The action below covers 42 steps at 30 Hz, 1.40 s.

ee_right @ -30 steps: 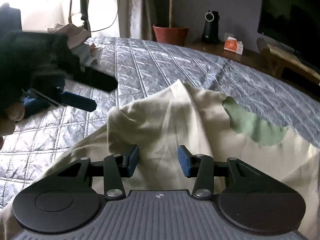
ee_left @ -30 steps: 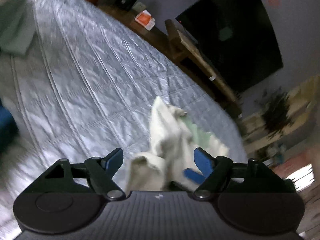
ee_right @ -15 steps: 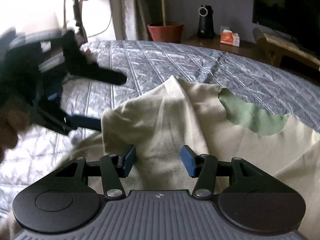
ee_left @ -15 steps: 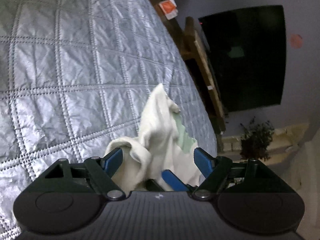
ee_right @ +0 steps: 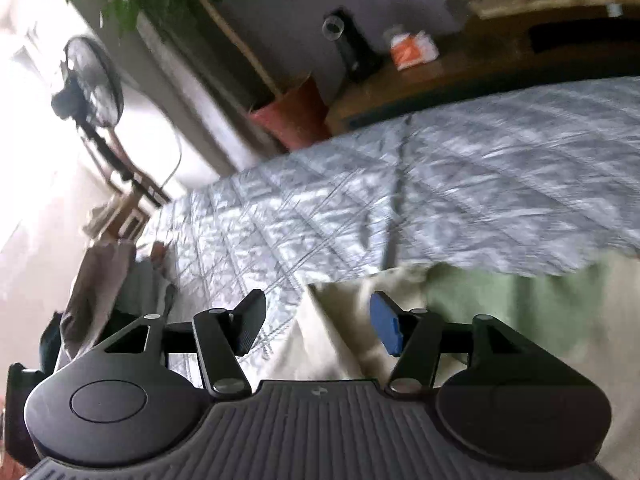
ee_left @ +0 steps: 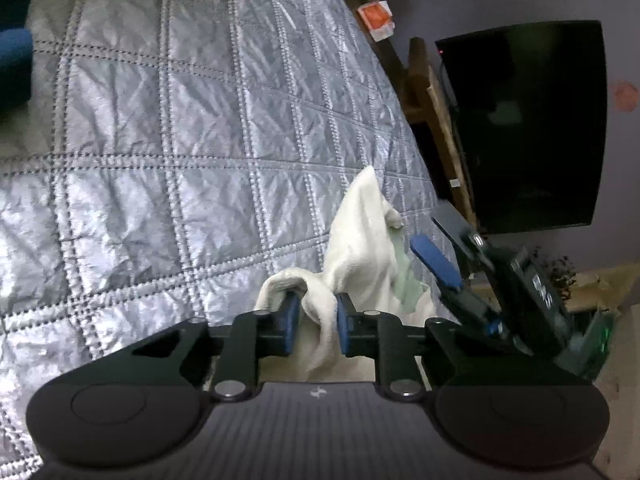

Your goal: Fold clothes

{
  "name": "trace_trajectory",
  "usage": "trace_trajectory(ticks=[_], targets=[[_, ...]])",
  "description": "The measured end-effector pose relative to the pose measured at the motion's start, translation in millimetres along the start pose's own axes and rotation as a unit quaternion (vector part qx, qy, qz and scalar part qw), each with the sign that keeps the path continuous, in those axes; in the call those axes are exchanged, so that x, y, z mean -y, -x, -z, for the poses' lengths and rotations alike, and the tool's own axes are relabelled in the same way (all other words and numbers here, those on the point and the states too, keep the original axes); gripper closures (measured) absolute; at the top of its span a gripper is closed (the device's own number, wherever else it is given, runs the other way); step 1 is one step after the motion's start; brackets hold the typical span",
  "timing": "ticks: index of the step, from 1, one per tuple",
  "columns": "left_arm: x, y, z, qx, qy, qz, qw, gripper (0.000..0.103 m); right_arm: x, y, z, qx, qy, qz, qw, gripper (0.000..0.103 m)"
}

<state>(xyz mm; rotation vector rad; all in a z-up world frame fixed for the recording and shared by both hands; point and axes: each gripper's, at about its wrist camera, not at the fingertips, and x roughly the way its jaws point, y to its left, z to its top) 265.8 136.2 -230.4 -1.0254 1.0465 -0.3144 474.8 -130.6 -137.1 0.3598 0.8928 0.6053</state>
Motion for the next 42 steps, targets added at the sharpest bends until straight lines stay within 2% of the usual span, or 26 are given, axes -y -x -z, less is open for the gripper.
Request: trace_trajectory(ticks=[4, 6, 7, 8, 10, 16, 19, 20, 22, 26, 28, 31, 33, 34, 35, 42], targets=[[1, 3, 2, 0.001, 0.001, -0.003, 1.0000, 0.091, -5, -29, -4, -0.039, 0.021, 0.018, 0.999, 0.041], [1, 3, 2, 0.003, 0.003, -0.005, 1.0000, 0.093, -6, -36, -4, -0.051, 0.026, 0.023, 0.998, 0.052], [0, 3, 3, 0.003, 0.005, -0.006, 1.0000, 0.094, -7, -39, -3, -0.057, 0.031, 0.028, 0.998, 0.075], [-1, 4, 4, 0.003, 0.006, -0.006, 1.0000, 0.095, -9, -39, 0, -0.061, 0.040, 0.030, 0.997, 0.090], [-2, 6, 6, 0.009, 0.006, -0.013, 0.9998, 0.098, -11, -41, 1, -0.064, 0.053, 0.034, 0.996, 0.100], [-7, 14, 14, 0.028, 0.018, -0.025, 0.9991, 0.100, -2, -43, -11, -0.027, 0.047, 0.074, 0.996, 0.103], [-9, 17, 20, 0.032, 0.013, -0.026, 0.9991, 0.100, 3, -42, -14, -0.023, 0.026, 0.062, 0.997, 0.103], [-8, 14, 18, 0.030, 0.009, -0.025, 0.9992, 0.100, 3, -41, -15, -0.025, 0.017, 0.050, 0.998, 0.097], [-11, 9, 16, 0.026, 0.009, -0.021, 0.9994, 0.099, 8, -36, -16, -0.039, -0.020, -0.001, 0.999, 0.092], [-11, 12, 17, 0.022, 0.012, -0.013, 0.9996, 0.097, 9, -39, -16, -0.076, -0.020, -0.014, 0.997, 0.082], [-11, 10, 16, 0.024, 0.014, -0.010, 0.9996, 0.092, 7, -47, -14, -0.099, -0.017, -0.018, 0.995, 0.079], [-9, 8, 14, 0.031, 0.023, -0.004, 0.9992, 0.089, -1, -54, -13, -0.106, -0.002, -0.013, 0.994, 0.079], [-9, 8, 14, 0.036, 0.031, 0.000, 0.9989, 0.088, -3, -54, -15, -0.103, 0.004, -0.008, 0.995, 0.082], [-10, 8, 15, 0.037, 0.036, 0.003, 0.9986, 0.088, -7, -53, -14, -0.101, 0.021, 0.001, 0.995, 0.097], [-12, 8, 14, 0.036, 0.043, 0.006, 0.9984, 0.088, -9, -52, -12, -0.103, 0.032, 0.001, 0.994, 0.102], [-27, 11, 15, 0.030, 0.100, 0.027, 0.9942, 0.095, 7, -33, -13, -0.066, -0.010, -0.023, 0.998, 0.102]])
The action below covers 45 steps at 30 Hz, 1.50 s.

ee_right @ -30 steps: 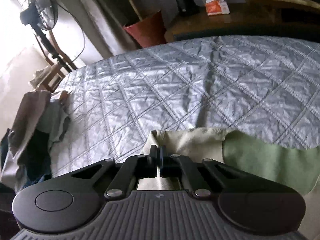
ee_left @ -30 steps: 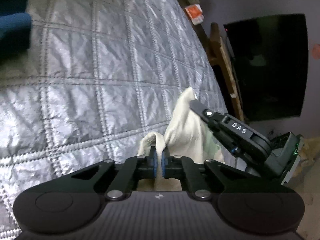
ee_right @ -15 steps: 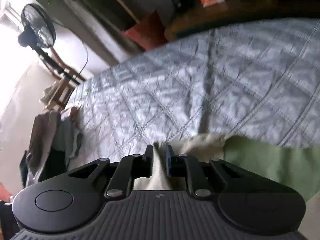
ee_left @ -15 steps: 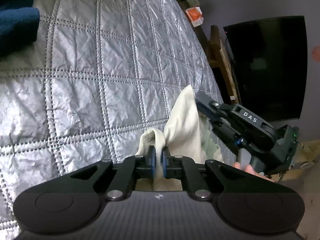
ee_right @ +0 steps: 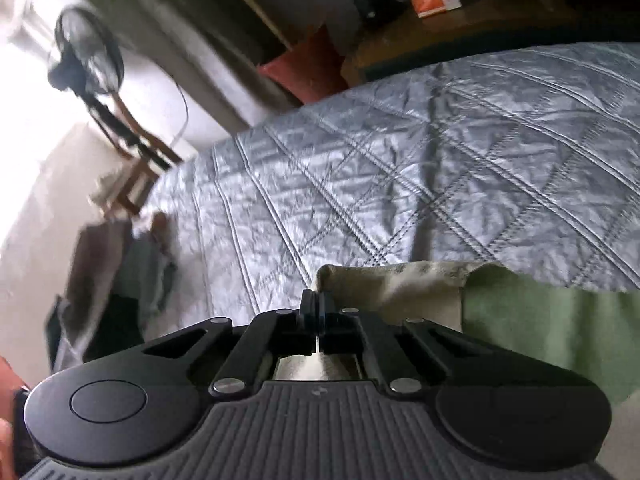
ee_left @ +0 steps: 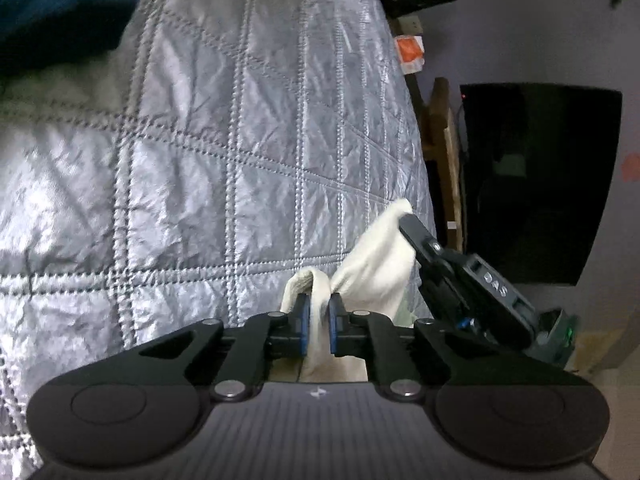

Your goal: Fold clothes

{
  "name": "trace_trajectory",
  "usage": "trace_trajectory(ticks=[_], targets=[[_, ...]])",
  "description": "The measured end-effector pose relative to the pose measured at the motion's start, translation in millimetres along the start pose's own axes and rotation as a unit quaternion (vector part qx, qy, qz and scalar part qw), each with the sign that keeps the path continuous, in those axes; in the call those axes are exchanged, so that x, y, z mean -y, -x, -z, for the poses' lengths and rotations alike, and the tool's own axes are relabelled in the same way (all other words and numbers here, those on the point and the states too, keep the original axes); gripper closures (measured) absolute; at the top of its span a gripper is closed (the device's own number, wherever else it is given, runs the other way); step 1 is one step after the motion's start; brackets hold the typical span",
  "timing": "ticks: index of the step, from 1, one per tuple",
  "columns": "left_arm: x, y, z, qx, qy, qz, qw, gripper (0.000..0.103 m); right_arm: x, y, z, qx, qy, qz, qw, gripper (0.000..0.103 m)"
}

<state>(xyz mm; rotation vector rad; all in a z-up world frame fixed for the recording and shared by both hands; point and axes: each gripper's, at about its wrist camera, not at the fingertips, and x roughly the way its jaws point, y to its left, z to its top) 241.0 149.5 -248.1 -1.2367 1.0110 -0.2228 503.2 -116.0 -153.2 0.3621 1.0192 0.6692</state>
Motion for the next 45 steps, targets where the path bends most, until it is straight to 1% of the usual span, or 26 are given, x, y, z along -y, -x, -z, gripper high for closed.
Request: trace_trajectory(ticks=[5, 10, 15, 18, 21, 22, 23, 24, 26, 27, 28, 29, 30, 32, 34, 36, 38, 39, 40, 41, 42, 43, 45], targets=[[3, 3, 5, 0.004, -0.002, -0.008, 1.0000, 0.100, 8, 8, 0, 0.016, -0.020, -0.004, 1.000, 0.102], [-1, 11, 5, 0.022, 0.018, -0.011, 0.9995, 0.101, 14, 5, 1, 0.038, -0.028, 0.024, 0.999, 0.102], [0, 13, 5, 0.032, 0.023, -0.009, 0.9992, 0.101, 18, 0, 0, 0.052, -0.035, 0.034, 0.997, 0.102], [-9, 26, 3, 0.049, 0.041, -0.008, 0.9979, 0.101, 18, -5, 1, 0.053, -0.022, 0.052, 0.997, 0.102], [-12, 25, 1, 0.057, 0.043, -0.013, 0.9973, 0.101, 16, -7, 3, 0.056, -0.001, 0.065, 0.996, 0.100], [-10, 25, 1, 0.058, 0.039, -0.016, 0.9974, 0.101, 13, -6, 4, 0.058, 0.011, 0.070, 0.996, 0.097], [-8, 24, 1, 0.061, 0.033, -0.020, 0.9974, 0.101, 7, 1, 5, 0.065, 0.027, 0.084, 0.994, 0.091], [-6, 24, 1, 0.063, 0.028, -0.023, 0.9973, 0.101, 2, 8, 6, 0.072, 0.043, 0.097, 0.992, 0.090], [-3, 23, -1, 0.069, 0.022, -0.026, 0.9971, 0.100, -9, 22, 9, 0.086, 0.075, 0.123, 0.986, 0.080], [-1, 22, -2, 0.072, 0.019, -0.028, 0.9969, 0.100, -15, 37, 16, 0.102, 0.085, 0.130, 0.983, 0.077], [3, 22, -3, 0.075, 0.012, -0.030, 0.9967, 0.100, -20, 52, 24, 0.117, 0.095, 0.137, 0.979, 0.071], [6, 23, -3, 0.077, 0.002, -0.033, 0.9965, 0.100, -26, 65, 33, 0.130, 0.105, 0.145, 0.975, 0.068], [9, 23, -3, 0.080, -0.008, -0.036, 0.9961, 0.100, -31, 71, 50, 0.122, 0.115, 0.157, 0.973, 0.064], [19, 20, 0, 0.079, -0.037, -0.040, 0.9954, 0.100, -43, 80, 84, 0.104, 0.137, 0.182, 0.968, 0.064], [31, 15, 4, 0.074, -0.071, -0.042, 0.9939, 0.100, -59, 72, 127, 0.065, 0.188, 0.201, 0.959, 0.064], [41, 9, 11, 0.063, -0.108, -0.047, 0.9911, 0.098, -70, 60, 155, 0.048, 0.209, 0.205, 0.955, 0.066], [51, -2, 17, 0.047, -0.147, -0.063, 0.9860, 0.094, -78, 49, 160, 0.050, 0.221, 0.195, 0.954, 0.058], [52, -6, 18, 0.041, -0.159, -0.071, 0.9839, 0.092, -82, 43, 162, 0.051, 0.227, 0.190, 0.954, 0.056], [53, -9, 18, 0.037, -0.164, -0.077, 0.9827, 0.092, -86, 38, 164, 0.051, 0.233, 0.186, 0.953, 0.053], [53, -12, 19, 0.033, -0.169, -0.083, 0.9815, 0.093, -91, 33, 166, 0.051, 0.240, 0.180, 0.953, 0.048], [53, -14, 18, 0.030, -0.172, -0.087, 0.9809, 0.093, -95, 34, 166, 0.043, 0.263, 0.165, 0.950, 0.049], [53, -14, 16, 0.031, -0.167, -0.086, 0.9817, 0.093, -99, 36, 165, 0.037, 0.281, 0.152, 0.947, 0.051], [52, -14, 10, 0.037, -0.156, -0.087, 0.9832, 0.093, -93, 50, 155, 0.062, 0.263, 0.158, 0.950, 0.051]])
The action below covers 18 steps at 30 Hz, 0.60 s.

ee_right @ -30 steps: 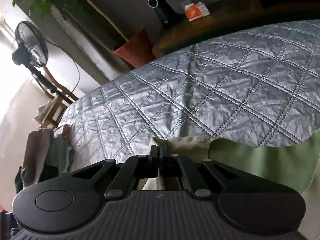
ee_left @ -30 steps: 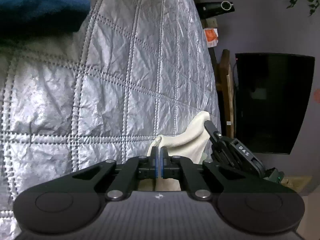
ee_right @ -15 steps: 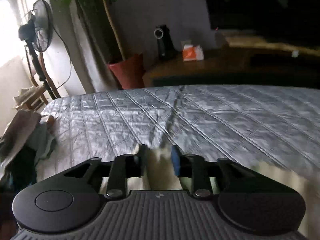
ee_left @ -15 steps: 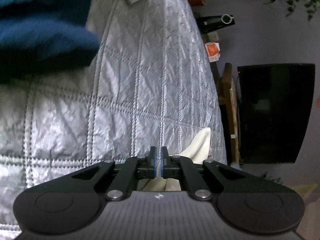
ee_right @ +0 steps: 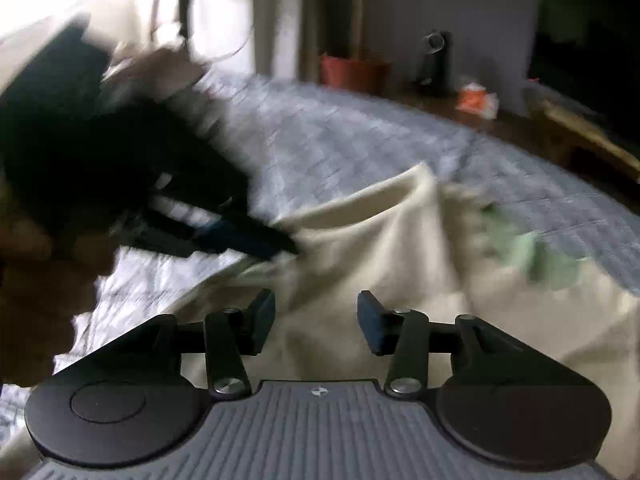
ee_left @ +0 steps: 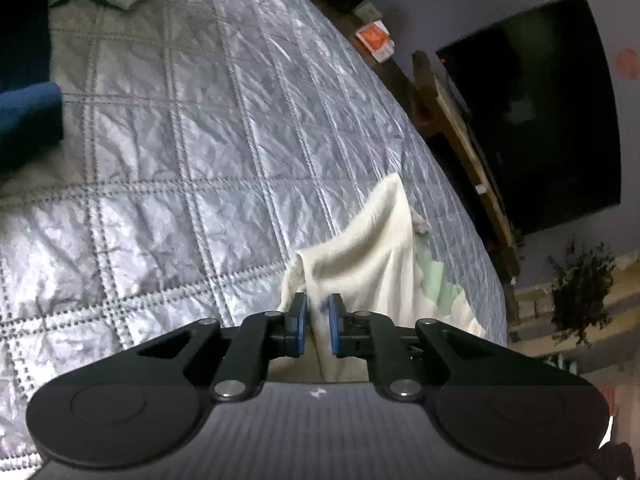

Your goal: Fold clothes

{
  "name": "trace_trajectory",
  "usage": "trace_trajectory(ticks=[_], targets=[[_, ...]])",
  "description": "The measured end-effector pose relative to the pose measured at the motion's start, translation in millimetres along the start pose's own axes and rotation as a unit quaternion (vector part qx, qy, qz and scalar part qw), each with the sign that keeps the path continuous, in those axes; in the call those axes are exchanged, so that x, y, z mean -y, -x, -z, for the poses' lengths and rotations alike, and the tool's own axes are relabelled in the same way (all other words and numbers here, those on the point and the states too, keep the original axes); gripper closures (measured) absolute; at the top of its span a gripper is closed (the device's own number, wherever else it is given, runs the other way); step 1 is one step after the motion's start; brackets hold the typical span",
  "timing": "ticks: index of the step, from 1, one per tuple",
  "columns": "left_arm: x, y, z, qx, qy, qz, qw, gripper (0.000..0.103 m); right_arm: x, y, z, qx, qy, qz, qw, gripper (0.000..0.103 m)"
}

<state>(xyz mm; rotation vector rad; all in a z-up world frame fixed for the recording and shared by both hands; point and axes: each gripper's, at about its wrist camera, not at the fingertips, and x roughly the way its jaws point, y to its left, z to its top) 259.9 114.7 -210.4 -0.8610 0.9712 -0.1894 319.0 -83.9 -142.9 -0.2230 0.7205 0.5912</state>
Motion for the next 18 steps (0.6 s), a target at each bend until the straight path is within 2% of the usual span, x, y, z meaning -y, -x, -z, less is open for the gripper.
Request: trace_trajectory(ticks=[2, 4, 6, 7, 8, 12, 16, 18], targets=[[-3, 3, -2, 0.009, 0.009, -0.008, 0.9999, 0.094, 29, 5, -11, 0.017, -0.049, 0.025, 0.998, 0.052], [-5, 9, 0, 0.022, 0.010, -0.024, 0.9994, 0.096, 44, -3, -31, 0.028, -0.053, 0.043, 0.997, 0.060], [-7, 16, 4, 0.037, 0.008, -0.043, 0.9984, 0.096, 47, -17, -49, 0.026, -0.036, 0.031, 0.999, 0.079], [-9, 18, 2, 0.044, 0.008, -0.050, 0.9977, 0.096, 47, -25, -58, 0.020, -0.028, 0.018, 0.999, 0.097], [-10, 20, 1, 0.048, 0.011, -0.053, 0.9974, 0.096, 43, -38, -62, 0.003, -0.013, 0.013, 1.000, 0.101], [-9, 23, 0, 0.053, -0.002, -0.066, 0.9964, 0.096, 21, -87, -65, -0.053, 0.043, 0.006, 0.998, 0.101], [10, 13, 5, 0.058, -0.051, -0.095, 0.9925, 0.096, 22, -111, -77, -0.037, 0.014, -0.022, 0.999, 0.096], [15, 10, 4, 0.060, -0.061, -0.101, 0.9912, 0.096, 10, -118, -83, -0.041, 0.039, -0.044, 0.997, 0.094]])
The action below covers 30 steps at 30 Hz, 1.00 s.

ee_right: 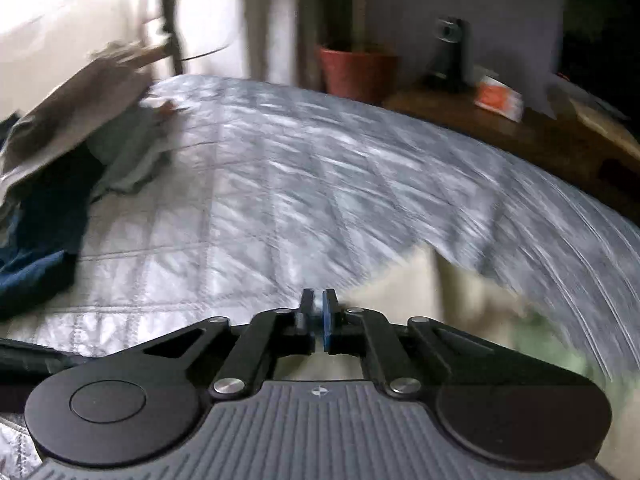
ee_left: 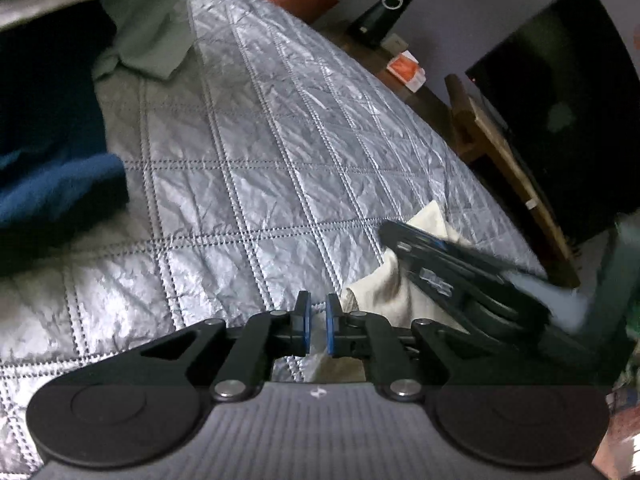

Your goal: Fold clothes

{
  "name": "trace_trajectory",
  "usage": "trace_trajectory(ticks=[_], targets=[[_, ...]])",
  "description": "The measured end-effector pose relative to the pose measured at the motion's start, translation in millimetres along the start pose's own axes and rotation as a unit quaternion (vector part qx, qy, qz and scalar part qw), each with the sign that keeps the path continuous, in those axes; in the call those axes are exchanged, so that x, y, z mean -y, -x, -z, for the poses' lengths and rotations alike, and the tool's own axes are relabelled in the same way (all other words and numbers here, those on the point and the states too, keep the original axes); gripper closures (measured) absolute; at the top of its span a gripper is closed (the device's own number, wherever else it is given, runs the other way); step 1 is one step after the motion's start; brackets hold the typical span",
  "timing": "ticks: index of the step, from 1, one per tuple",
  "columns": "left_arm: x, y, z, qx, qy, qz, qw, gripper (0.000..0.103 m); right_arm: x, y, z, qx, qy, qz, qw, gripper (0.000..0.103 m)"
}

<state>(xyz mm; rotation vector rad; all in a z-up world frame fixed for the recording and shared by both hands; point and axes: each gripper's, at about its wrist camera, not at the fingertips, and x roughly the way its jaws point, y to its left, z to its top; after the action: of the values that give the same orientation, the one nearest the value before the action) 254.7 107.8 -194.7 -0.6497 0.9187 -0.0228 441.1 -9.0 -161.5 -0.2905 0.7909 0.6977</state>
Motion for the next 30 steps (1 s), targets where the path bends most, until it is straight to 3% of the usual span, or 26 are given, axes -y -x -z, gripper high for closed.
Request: trace_trajectory(ticks=[3, 5, 7, 8, 11, 12, 14, 17, 21, 25, 30], targets=[[-6, -1, -6, -0.003, 0.009, 0.003, 1.0000, 0.096, 8, 18, -7, 0.037, -0.041, -0.006, 0.998, 0.095], [-10, -1, -8, -0.003, 0.017, 0.004, 0.9998, 0.096, 25, 33, -2, 0.065, -0.089, 0.023, 0.994, 0.091], [-9, -2, -9, -0.002, 0.017, 0.002, 0.9999, 0.096, 31, 27, 5, 0.038, -0.076, 0.065, 0.994, 0.090], [-9, -2, -9, -0.002, 0.015, 0.000, 0.9999, 0.096, 30, 16, 8, 0.007, -0.062, 0.061, 0.996, 0.087], [-9, -1, -9, 0.002, 0.009, -0.003, 1.0000, 0.096, 20, 12, 10, 0.004, -0.043, 0.014, 0.999, 0.069], [-10, -2, -10, 0.004, 0.008, -0.005, 0.9999, 0.096, 22, 17, 9, 0.002, -0.058, -0.012, 0.998, 0.071], [-14, 2, -10, 0.006, 0.006, -0.006, 0.9999, 0.096, 21, 37, 15, 0.027, -0.067, 0.008, 0.997, 0.067], [-11, 1, -9, 0.010, -0.004, -0.008, 0.9999, 0.096, 22, 64, 39, 0.031, -0.072, 0.044, 0.996, 0.068], [0, 6, 4, 0.022, -0.050, -0.024, 0.9982, 0.094, 17, 87, 88, 0.001, -0.087, 0.075, 0.993, 0.066], [5, 18, 20, 0.028, -0.093, -0.037, 0.9945, 0.094, 4, 117, 128, 0.003, -0.125, 0.100, 0.987, 0.041], [7, 39, 38, 0.025, -0.145, -0.041, 0.9882, 0.093, -23, 160, 175, 0.024, -0.165, 0.131, 0.977, 0.033]])
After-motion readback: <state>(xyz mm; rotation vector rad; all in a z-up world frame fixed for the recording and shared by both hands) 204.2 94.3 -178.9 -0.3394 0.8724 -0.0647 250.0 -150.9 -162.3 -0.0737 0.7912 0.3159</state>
